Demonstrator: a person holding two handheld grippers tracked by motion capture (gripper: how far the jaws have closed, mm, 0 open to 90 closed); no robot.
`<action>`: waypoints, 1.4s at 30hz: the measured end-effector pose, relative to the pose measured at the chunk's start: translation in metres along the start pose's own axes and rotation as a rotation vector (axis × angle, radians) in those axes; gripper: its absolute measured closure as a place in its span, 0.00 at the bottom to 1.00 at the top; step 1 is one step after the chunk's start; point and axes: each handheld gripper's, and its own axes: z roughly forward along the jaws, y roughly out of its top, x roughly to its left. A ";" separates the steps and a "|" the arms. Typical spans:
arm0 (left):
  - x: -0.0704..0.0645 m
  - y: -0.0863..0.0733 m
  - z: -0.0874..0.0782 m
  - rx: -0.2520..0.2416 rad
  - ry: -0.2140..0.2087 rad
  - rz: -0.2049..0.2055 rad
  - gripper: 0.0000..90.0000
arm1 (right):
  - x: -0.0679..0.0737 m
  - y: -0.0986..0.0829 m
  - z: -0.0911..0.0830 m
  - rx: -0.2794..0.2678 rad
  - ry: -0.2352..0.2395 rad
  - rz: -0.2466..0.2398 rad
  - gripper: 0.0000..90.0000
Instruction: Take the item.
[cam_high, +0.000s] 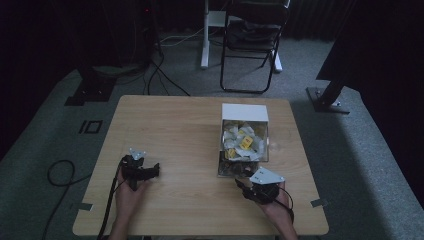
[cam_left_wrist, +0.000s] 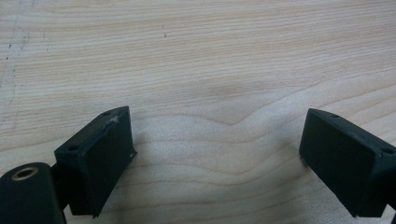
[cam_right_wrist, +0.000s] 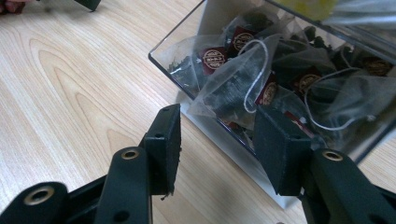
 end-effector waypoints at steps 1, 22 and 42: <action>0.000 0.000 0.000 0.000 0.000 0.000 0.12 | 0.000 0.000 0.001 0.002 0.003 0.001 0.57; 0.000 0.000 0.000 -0.001 0.000 0.000 0.12 | 0.001 -0.002 -0.005 0.006 0.038 -0.017 0.60; 0.000 0.000 0.000 -0.001 0.000 0.000 0.12 | 0.002 0.009 -0.018 -0.081 -0.042 0.023 0.60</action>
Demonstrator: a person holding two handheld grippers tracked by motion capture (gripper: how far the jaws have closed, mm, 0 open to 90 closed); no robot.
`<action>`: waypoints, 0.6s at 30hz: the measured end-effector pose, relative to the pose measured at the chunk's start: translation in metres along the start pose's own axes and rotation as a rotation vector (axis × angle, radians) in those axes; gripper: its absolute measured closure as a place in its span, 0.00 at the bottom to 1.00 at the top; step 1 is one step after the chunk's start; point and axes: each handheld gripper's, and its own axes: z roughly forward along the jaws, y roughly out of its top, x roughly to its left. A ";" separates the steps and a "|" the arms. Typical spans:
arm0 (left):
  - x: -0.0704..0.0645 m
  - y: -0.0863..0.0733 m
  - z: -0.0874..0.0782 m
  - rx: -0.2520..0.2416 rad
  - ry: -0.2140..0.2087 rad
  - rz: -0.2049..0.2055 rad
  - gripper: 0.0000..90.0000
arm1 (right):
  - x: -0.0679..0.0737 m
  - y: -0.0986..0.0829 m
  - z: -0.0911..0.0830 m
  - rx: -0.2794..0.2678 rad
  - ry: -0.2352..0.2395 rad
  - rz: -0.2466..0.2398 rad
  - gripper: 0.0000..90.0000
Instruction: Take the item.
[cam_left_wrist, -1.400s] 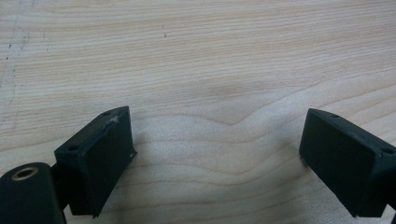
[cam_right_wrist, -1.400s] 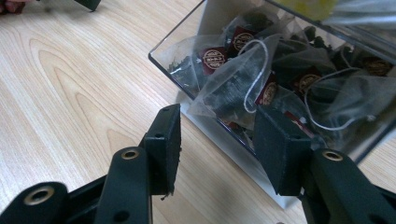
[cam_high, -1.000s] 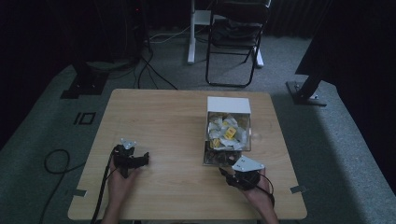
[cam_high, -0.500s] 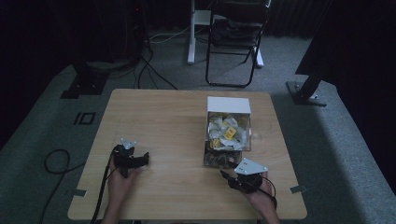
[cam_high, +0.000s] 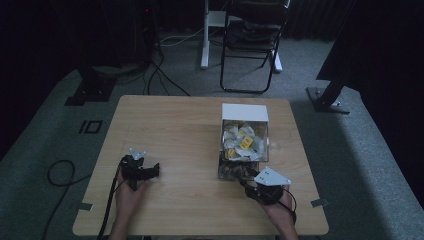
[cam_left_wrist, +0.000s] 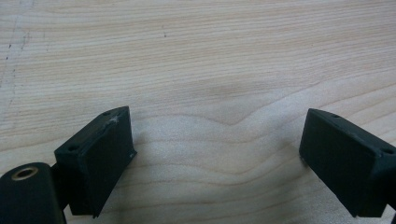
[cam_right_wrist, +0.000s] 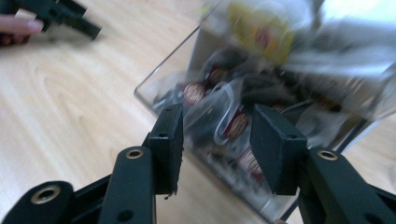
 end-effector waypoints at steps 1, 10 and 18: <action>0.000 0.000 0.000 0.000 0.000 0.000 0.12 | 0.000 0.002 0.001 -0.007 -0.006 0.003 0.61; 0.000 0.000 0.000 0.000 0.000 0.000 0.12 | 0.004 0.011 0.013 0.004 -0.038 -0.006 0.69; 0.000 0.000 0.000 0.000 0.000 0.000 0.12 | 0.004 0.010 0.016 0.017 -0.043 0.003 0.86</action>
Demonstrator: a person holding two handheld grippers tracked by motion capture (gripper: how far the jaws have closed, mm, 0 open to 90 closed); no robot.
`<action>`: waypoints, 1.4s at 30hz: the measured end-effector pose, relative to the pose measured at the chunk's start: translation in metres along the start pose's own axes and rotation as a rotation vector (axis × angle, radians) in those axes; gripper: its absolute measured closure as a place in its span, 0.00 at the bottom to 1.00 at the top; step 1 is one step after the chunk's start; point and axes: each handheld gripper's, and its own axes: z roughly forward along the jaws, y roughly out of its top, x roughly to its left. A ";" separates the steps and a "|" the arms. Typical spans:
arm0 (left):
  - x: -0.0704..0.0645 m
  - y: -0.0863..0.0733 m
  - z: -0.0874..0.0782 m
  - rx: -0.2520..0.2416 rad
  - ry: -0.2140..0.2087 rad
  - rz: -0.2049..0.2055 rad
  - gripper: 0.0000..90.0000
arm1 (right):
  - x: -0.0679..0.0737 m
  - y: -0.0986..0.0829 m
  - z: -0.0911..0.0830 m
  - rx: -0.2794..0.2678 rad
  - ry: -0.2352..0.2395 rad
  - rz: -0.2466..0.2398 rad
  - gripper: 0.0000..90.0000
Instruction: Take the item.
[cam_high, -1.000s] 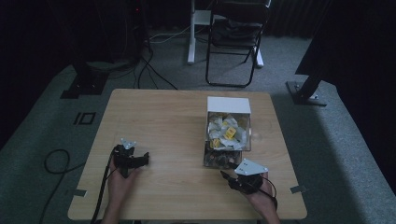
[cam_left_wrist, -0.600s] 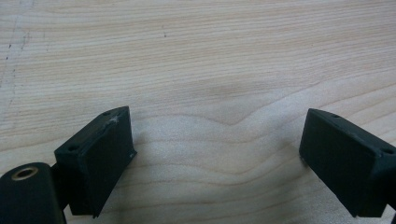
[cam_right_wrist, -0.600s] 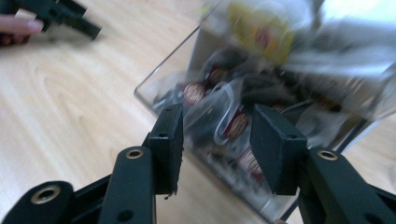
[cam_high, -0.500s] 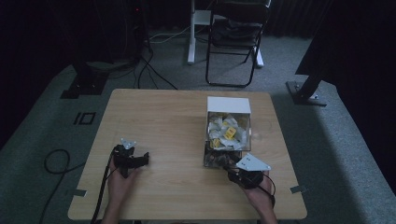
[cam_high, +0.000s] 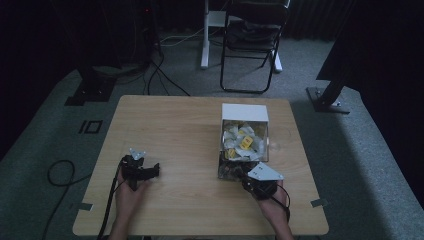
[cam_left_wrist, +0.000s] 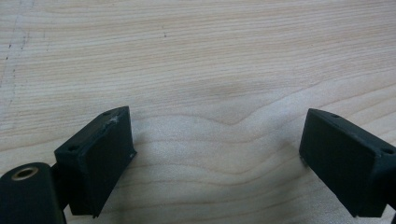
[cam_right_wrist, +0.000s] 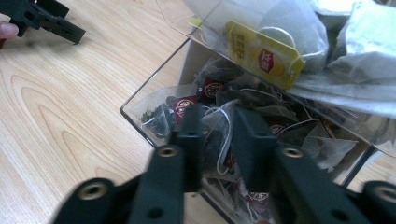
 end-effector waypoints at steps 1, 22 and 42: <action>0.000 0.000 0.000 0.000 0.000 0.000 0.12 | 0.000 0.000 0.000 -0.003 0.001 -0.003 0.89; 0.000 0.000 0.000 0.000 0.000 0.000 0.12 | -0.002 0.002 -0.016 -0.042 0.001 0.007 1.00; 0.000 0.000 0.000 0.000 0.000 0.000 0.12 | -0.008 -0.003 -0.045 -0.062 -0.049 0.025 1.00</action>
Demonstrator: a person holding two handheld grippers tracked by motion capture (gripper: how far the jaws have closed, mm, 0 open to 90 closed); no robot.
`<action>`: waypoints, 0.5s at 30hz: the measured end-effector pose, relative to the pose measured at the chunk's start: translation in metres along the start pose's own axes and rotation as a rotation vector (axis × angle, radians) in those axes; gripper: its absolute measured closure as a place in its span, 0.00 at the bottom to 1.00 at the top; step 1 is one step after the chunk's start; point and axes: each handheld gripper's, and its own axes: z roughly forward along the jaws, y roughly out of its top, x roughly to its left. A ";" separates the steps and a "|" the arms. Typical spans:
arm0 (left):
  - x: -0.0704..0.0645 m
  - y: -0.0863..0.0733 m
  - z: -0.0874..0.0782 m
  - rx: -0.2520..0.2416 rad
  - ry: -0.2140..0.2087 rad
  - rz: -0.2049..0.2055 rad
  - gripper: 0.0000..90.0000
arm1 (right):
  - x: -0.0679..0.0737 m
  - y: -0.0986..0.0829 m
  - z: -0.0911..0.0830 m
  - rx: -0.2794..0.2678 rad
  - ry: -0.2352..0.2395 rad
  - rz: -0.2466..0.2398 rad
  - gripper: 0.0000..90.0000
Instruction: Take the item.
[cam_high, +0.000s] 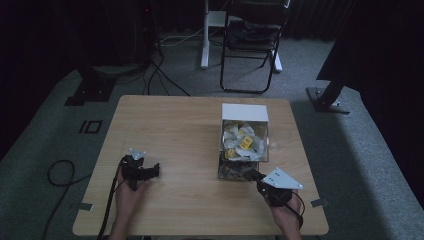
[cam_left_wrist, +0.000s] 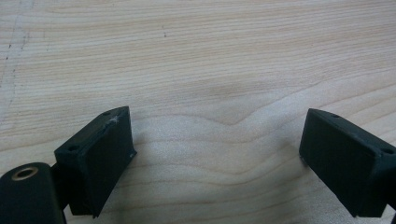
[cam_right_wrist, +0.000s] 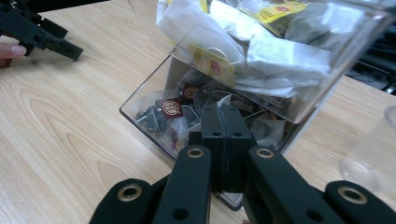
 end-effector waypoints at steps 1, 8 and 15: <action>0.000 0.000 0.000 0.000 0.000 0.000 0.12 | 0.000 0.000 -0.001 -0.001 -0.003 0.001 1.00; 0.000 0.000 0.000 -0.001 0.000 0.000 0.12 | -0.003 -0.003 -0.007 -0.004 -0.017 0.012 1.00; 0.000 0.000 0.000 0.000 0.000 0.000 0.12 | -0.008 -0.004 -0.015 -0.003 -0.039 0.011 1.00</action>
